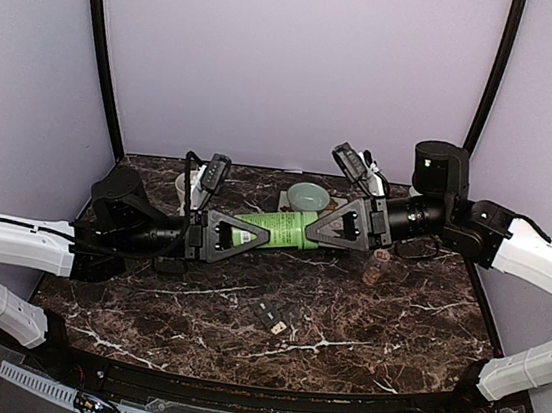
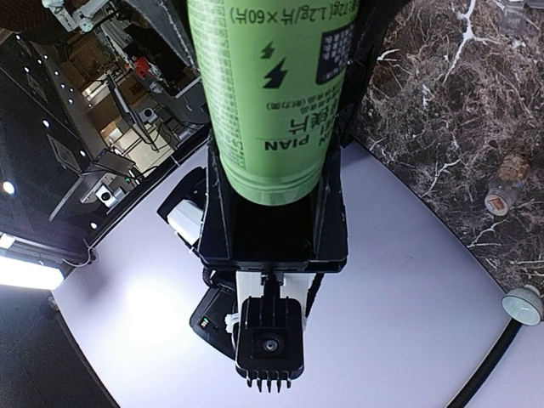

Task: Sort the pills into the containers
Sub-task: Screw the lid of the pill bottle onto the pill bottle.

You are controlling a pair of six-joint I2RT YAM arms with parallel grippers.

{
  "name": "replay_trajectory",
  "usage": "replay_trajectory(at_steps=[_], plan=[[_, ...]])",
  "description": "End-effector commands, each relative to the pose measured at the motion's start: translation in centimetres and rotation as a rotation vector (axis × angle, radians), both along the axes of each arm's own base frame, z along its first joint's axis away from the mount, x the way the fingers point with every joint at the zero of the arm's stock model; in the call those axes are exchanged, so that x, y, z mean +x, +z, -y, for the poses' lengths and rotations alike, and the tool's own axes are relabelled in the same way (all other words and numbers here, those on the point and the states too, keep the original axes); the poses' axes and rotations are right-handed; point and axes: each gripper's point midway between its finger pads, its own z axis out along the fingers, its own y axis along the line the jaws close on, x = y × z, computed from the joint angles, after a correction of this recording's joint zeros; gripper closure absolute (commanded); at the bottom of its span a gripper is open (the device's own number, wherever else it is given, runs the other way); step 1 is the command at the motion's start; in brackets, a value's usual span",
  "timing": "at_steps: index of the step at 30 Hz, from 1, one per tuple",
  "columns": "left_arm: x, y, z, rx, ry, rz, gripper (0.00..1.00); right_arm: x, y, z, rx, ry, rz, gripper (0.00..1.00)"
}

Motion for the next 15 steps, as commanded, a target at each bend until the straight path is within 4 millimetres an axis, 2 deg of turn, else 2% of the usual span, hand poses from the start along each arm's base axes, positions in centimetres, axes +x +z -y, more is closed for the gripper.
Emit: replay_trajectory(at_steps=[1,7,15], plan=[[-0.3,2.8,-0.1,-0.076,-0.022,0.049,1.00,0.0,0.7,-0.1,0.030,0.017,0.016,0.68],[-0.2,2.8,0.4,-0.072,-0.034,0.052,1.00,-0.1,0.8,-0.1,0.019,0.007,0.040,0.73],[-0.1,3.0,1.2,-0.049,-0.049,0.094,1.00,0.4,-0.1,-0.6,-0.032,-0.026,0.012,0.78]])
